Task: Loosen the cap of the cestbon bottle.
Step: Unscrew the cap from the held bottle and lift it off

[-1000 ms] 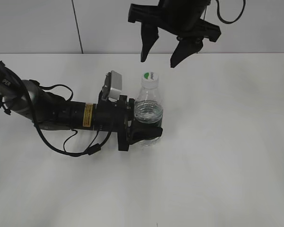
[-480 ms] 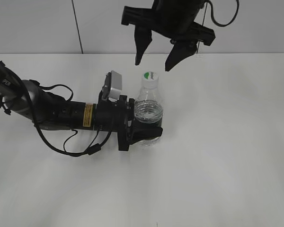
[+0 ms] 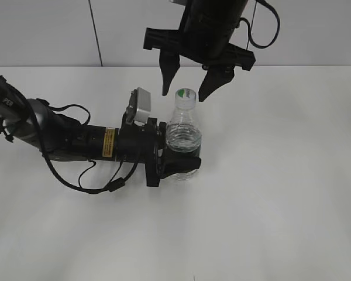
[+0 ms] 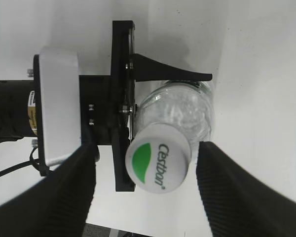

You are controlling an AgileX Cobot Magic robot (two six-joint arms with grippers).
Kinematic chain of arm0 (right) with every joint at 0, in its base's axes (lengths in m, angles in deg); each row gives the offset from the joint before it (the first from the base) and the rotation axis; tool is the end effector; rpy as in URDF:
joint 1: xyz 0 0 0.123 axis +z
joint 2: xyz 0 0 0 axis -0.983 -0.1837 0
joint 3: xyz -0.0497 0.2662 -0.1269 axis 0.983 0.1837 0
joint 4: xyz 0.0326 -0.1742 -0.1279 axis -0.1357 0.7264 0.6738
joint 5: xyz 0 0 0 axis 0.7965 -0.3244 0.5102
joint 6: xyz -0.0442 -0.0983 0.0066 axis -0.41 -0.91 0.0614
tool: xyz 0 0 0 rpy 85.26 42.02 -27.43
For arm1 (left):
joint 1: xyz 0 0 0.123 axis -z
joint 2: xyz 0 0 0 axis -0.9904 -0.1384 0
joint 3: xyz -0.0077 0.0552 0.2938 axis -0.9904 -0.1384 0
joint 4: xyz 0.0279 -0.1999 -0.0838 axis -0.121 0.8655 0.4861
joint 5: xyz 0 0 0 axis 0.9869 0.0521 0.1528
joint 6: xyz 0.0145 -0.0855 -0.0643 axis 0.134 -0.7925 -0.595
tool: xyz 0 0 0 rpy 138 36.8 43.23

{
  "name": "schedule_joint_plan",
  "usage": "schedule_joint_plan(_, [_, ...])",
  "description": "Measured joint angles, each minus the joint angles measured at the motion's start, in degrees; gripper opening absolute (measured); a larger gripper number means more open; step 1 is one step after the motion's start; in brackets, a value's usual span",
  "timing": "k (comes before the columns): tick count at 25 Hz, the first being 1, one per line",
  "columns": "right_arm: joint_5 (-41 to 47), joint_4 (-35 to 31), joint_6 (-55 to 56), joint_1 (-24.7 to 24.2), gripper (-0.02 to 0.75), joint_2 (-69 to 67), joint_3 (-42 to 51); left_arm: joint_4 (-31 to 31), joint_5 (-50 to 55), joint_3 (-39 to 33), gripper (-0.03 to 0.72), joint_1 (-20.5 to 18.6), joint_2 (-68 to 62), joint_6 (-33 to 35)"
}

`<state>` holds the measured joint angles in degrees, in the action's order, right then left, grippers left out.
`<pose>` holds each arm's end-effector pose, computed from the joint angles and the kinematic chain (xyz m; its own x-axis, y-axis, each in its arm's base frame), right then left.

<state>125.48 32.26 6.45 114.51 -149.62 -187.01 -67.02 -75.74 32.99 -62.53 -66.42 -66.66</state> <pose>0.3291 0.2559 0.2732 -0.9790 -0.1320 -0.1555 -0.1722 0.9436 0.2829 0.3516 -0.2283 0.0852 -0.1512 0.2266 -0.9622 0.9880 0.0669 -0.1395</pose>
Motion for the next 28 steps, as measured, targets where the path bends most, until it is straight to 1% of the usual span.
schedule_joint_plan(6, [0.0,0.0,0.1,0.0,0.449,0.0,0.0,0.0,0.0,0.0,0.418,0.0,0.0,0.0])
schedule_joint_plan(17, [0.0,-0.2,-0.2,0.0,0.433,-0.6,0.0,0.0,0.0,0.0,0.418,0.0,0.0,0.0])
schedule_joint_plan(20, [0.1,-0.2,-0.4,0.0,0.377,-0.7,0.0,0.0,0.0,0.0,0.418,0.0,0.0,0.0])
schedule_joint_plan(22, [0.2,0.2,-0.8,0.0,0.318,-0.7,0.0,0.0,0.0,0.0,0.418,0.0,0.0,0.0])
schedule_joint_plan(23, [0.3,0.2,-1.0,0.0,0.300,-0.7,0.0,0.0,0.0,0.0,0.418,0.0,0.0,0.0])
schedule_joint_plan(28, [0.3,0.2,-2.1,0.0,0.300,-0.7,0.0,0.0,0.0,0.0,0.418,0.0,0.0,0.0])
